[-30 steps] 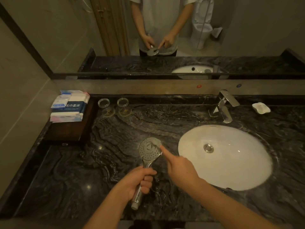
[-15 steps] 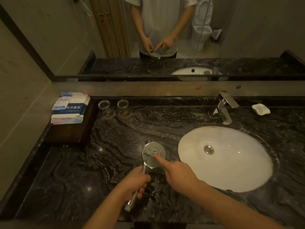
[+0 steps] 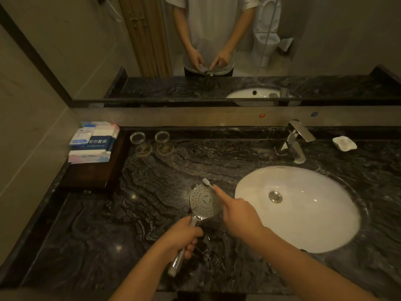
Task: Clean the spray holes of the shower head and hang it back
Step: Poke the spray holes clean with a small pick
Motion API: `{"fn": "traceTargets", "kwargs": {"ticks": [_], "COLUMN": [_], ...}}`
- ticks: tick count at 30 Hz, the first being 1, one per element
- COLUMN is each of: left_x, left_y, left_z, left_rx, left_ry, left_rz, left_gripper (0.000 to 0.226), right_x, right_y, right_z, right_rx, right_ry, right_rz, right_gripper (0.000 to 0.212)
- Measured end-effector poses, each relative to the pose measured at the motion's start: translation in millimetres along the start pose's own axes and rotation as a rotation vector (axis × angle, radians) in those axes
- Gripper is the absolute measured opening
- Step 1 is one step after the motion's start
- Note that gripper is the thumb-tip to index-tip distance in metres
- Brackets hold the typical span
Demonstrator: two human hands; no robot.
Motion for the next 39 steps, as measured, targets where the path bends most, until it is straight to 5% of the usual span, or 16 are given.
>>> {"fn": "traceTargets", "kwargs": {"ticks": [6,11,16,22,26,31,39], "left_x": [1.4,2.2,3.8,4.3,7.8,9.2,11.8], "left_y": [-0.3,-3.3,0.2,-2.1,-0.8,0.1,4.5], "left_z": [0.5,3.7,4.9,6.5,5.0,3.6,-2.9], "left_rx": [-0.045,-0.077,-0.055,-0.086,-0.106,-0.09,-0.141], "left_ry": [0.02,0.027,0.021,0.024,0.032,0.029,0.06], "left_rz": [-0.031,-0.045,-0.045,-0.07,-0.07,-0.053,-0.077], "left_gripper": [0.012,0.015,0.013,0.017,0.017,0.016,0.019], "right_x": [-17.5,-1.3,-22.6,-4.7,-21.7,-4.9,-13.8], "right_y": [-23.0,1.0,-23.2,1.0,-18.6,-6.4,-18.5], "right_z": [-11.2,12.3,-9.9,5.7,-14.5,6.7,11.2], "right_rx": [-0.067,0.061,0.009,0.076,-0.01,0.094,0.109], "right_ry": [0.147,-0.035,0.126,-0.042,0.07,-0.063,-0.048], "right_rz": [-0.124,0.055,-0.108,0.056,-0.082,0.073,0.054], "right_gripper": [0.075,0.064,0.073,0.067,0.073,0.068,0.066]}}
Point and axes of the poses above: each hand's wrist, its own x-axis towards the middle knuckle, its own y-axis out of the back of the hand, z = x × y, the point moved 6 cm from there along x, towards the middle knuckle, and after that the axes turned 8 degrees about x, right-handed, at the moved point
